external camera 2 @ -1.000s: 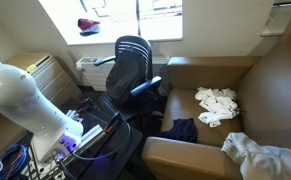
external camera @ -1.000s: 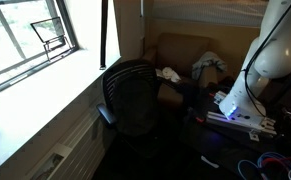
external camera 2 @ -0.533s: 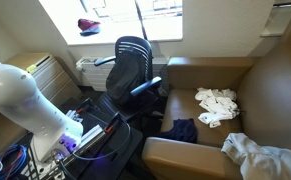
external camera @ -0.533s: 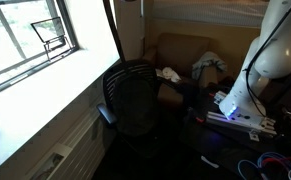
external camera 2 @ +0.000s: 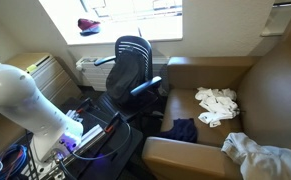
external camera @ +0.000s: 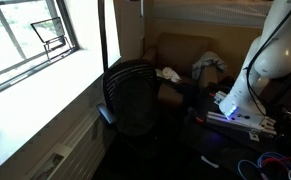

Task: Take the belt off the seat and put it on the back of the chair

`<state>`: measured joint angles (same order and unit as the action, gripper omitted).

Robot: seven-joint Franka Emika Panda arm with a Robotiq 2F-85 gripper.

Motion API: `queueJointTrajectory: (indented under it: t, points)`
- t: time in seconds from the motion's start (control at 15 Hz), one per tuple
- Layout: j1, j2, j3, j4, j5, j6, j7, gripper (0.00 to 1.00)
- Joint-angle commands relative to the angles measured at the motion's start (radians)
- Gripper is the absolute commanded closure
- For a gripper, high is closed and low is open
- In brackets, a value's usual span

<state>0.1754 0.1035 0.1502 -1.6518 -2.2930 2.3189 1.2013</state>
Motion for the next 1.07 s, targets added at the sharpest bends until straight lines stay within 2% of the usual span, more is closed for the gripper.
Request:
queueJointTrajectory:
  t: [0.0, 0.47, 0.73, 1.0]
  points:
    - [-0.003, -0.007, 0.013, -0.033, -0.026, 0.013, 0.014, 0.99]
    - [-0.001, -0.172, 0.045, -0.443, -0.239, 0.242, 0.236, 0.99]
    - [0.019, -0.322, 0.023, -0.637, -0.190, 0.292, 0.280, 0.99]
    - [0.066, -0.396, 0.007, -0.711, -0.117, 0.325, 0.278, 0.99]
